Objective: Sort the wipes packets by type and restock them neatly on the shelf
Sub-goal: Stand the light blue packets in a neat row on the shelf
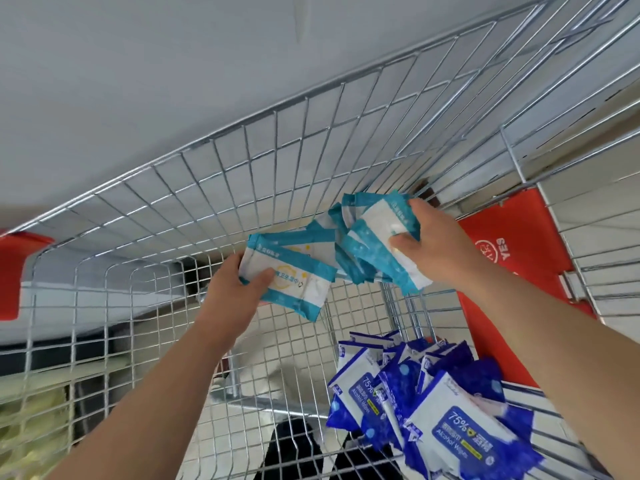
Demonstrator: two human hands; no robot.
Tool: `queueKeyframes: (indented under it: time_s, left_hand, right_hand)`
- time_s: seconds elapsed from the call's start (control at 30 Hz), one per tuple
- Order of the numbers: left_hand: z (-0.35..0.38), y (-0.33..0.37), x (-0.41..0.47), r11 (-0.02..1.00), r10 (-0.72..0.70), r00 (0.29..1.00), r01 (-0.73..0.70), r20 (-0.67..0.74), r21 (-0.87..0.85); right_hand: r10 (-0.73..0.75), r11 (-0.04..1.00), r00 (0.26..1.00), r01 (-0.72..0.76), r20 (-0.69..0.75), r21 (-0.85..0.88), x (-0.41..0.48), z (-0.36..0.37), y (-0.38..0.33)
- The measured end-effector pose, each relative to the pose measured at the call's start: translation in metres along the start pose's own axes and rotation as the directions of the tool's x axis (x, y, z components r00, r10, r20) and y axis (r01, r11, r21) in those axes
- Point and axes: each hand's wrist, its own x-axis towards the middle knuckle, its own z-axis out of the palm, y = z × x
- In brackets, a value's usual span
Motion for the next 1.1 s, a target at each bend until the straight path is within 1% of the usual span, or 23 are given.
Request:
queueKeyframes:
  time_s: [0.1, 0.27, 0.37, 0.47, 0.6, 0.77, 0.93, 1.03, 1.1]
  left_hand:
    - [-0.014, 0.013, -0.023, 0.999, 0.041, 0.999, -0.041, -0.025, 0.023]
    - [-0.045, 0.043, -0.086, 0.991, 0.129, 0.988, -0.126, -0.084, 0.04]
    - [-0.065, 0.058, -0.139, 0.988, 0.153, 0.975, -0.153, -0.164, 0.016]
    - [-0.084, 0.073, -0.205, 0.98, 0.181, 0.948, -0.198, -0.261, -0.036]
    - [-0.114, 0.091, -0.297, 0.959, 0.211, 0.884, -0.27, -0.418, -0.089]
    - [-0.164, 0.101, -0.403, 0.943, 0.229, 0.779, -0.327, -0.584, -0.067]
    - [-0.231, 0.09, -0.49, 0.931, 0.165, 0.65, -0.351, -0.742, -0.1]
    - [-0.281, 0.076, -0.532, 0.922, 0.146, 0.551, -0.377, -0.821, -0.089]
    - [-0.318, 0.065, -0.557, 0.908, 0.131, 0.501, -0.407, -0.856, -0.099]
  right_hand:
    - [-0.001, 1.0, 1.0, 0.001, -0.028, -0.016, -0.02, -0.016, -0.024]
    - [-0.099, 0.994, 0.993, 0.094, -0.072, -0.06, -0.058, -0.049, -0.083]
    - [-0.188, 0.98, 0.978, 0.181, -0.089, -0.079, -0.088, -0.075, -0.124]
    - [-0.324, 0.944, 0.942, 0.316, -0.088, -0.093, -0.127, -0.104, -0.163]
    - [-0.517, 0.853, 0.852, 0.507, -0.077, -0.121, -0.19, -0.146, -0.222]
    - [-0.714, 0.691, 0.7, 0.705, 0.006, -0.159, -0.266, -0.176, -0.309]
    - [-0.834, 0.536, 0.549, 0.83, 0.058, -0.155, -0.33, -0.171, -0.409]
    - [-0.887, 0.445, 0.457, 0.885, 0.072, -0.136, -0.368, -0.154, -0.472]
    - [-0.915, 0.384, 0.398, 0.912, 0.075, -0.146, -0.391, -0.138, -0.513]
